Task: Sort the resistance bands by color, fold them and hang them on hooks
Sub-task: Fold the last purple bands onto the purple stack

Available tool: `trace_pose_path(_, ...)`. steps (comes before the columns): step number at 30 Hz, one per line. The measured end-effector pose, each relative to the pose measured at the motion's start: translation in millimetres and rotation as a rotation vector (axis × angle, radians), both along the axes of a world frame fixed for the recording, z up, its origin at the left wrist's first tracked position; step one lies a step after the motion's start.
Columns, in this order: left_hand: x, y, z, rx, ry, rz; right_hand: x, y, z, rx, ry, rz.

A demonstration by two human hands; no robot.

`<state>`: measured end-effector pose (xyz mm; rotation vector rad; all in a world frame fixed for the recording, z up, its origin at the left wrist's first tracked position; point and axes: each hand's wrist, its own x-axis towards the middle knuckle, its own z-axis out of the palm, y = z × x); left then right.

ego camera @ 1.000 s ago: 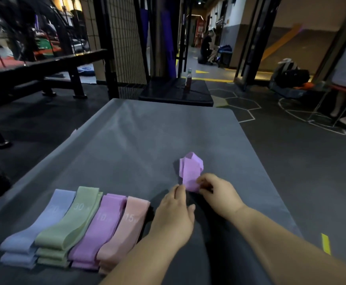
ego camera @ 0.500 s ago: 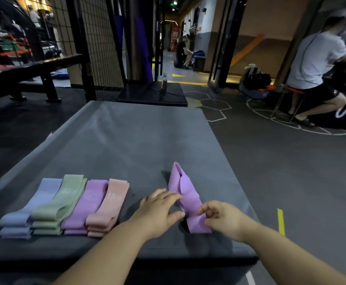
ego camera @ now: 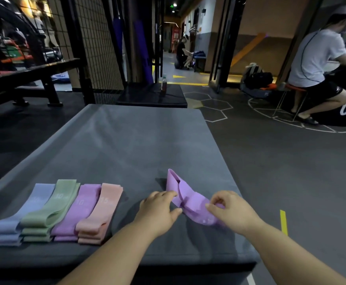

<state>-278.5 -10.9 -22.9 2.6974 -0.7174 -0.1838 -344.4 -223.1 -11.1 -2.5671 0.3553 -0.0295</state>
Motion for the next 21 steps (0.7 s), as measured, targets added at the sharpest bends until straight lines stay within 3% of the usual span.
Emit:
trace_pose_path(6,13,-14,-11,-0.012,-0.056,0.097,16,10,1,0.066,0.048,0.03)
trace_pose_path(12,23,-14,-18,-0.181,-0.074,0.125,28,11,1,0.135,0.092,-0.032)
trace_pose_path(21,27,-7,-6,-0.299,-0.079,0.2,36,-3,0,0.894,-0.02,-0.405)
